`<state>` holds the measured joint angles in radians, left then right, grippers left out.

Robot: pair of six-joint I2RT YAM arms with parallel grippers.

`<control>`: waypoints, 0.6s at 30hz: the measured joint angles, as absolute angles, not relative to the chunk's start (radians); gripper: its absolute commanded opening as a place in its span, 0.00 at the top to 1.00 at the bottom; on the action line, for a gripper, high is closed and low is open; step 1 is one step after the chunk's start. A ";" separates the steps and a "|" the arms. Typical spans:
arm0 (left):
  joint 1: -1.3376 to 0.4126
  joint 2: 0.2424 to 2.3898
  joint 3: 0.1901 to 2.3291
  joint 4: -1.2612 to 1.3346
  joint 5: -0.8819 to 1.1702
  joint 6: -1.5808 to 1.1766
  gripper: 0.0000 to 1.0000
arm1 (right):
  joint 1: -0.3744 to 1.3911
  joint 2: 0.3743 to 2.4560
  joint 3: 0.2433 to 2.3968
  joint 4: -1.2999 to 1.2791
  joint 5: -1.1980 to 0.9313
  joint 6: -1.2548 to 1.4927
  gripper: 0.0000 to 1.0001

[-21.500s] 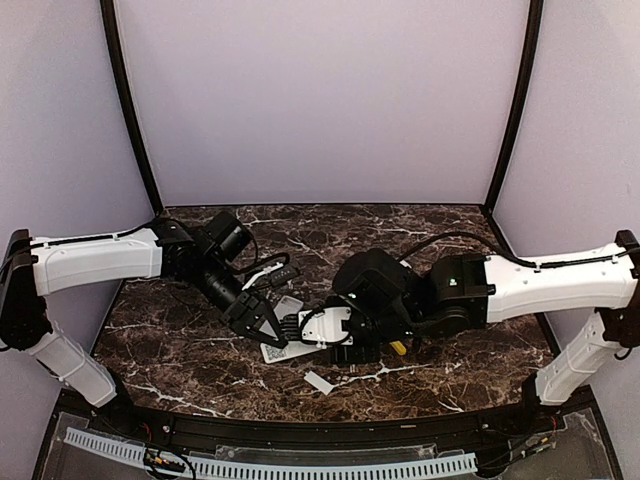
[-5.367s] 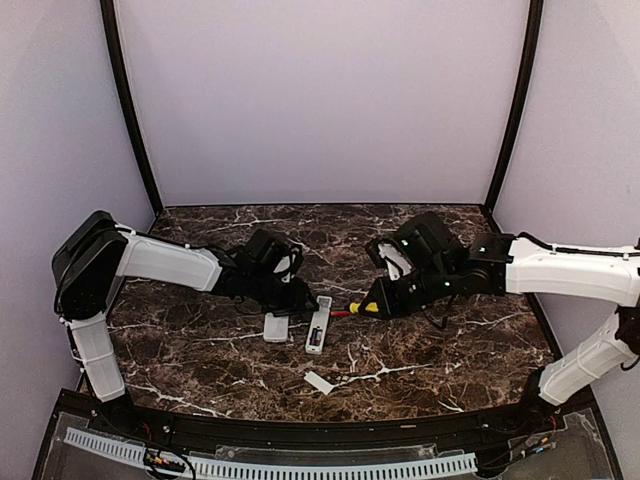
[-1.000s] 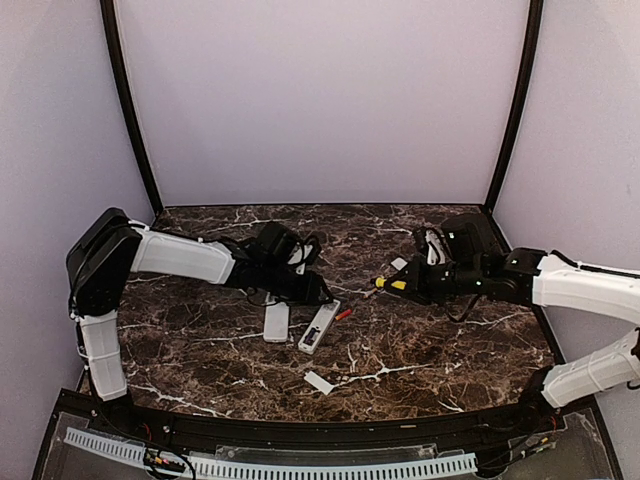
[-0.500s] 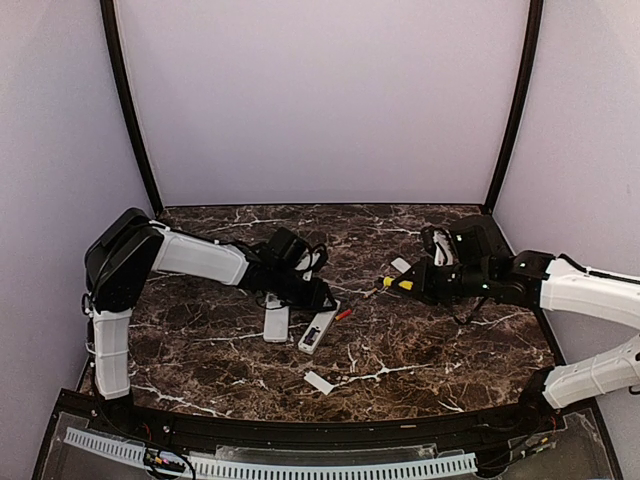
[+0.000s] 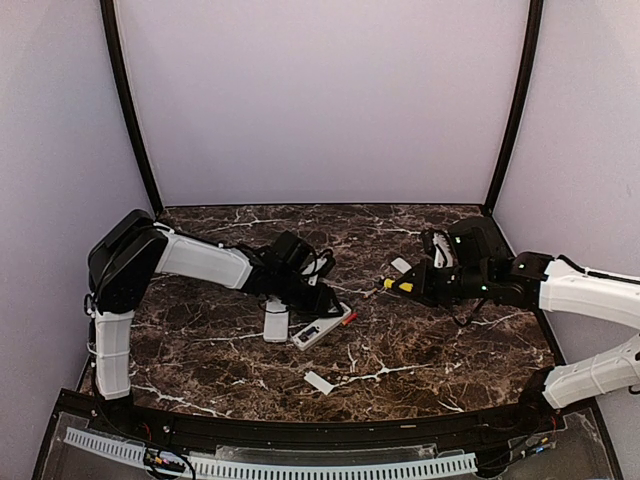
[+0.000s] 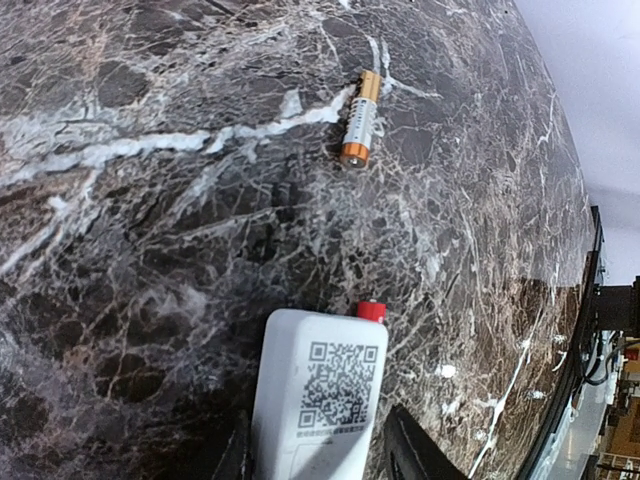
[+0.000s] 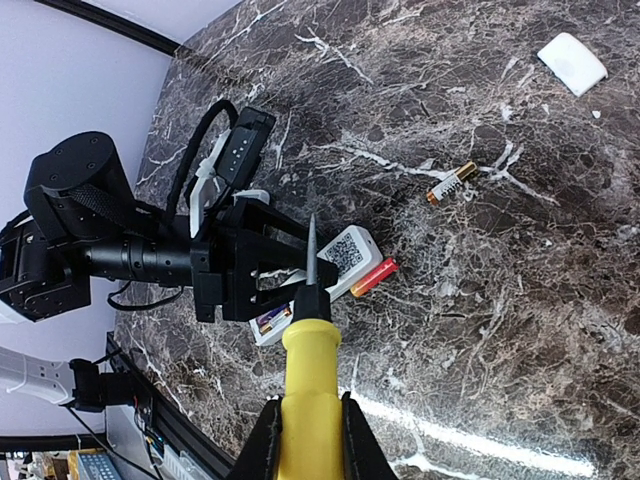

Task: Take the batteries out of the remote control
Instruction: Adjust the remote control without the battery cover at the center of the board.

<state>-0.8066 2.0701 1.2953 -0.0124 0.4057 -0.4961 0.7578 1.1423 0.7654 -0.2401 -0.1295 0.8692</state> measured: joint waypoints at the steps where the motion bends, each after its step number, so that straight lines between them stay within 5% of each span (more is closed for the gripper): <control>1: -0.808 2.070 1.295 -0.008 0.410 -0.494 0.54 | 0.758 1.143 0.765 -0.240 -0.130 0.869 1.00; 18: -0.826 2.079 1.309 0.034 0.448 -0.438 0.53 | 0.758 1.165 0.766 -0.242 -0.127 0.857 1.00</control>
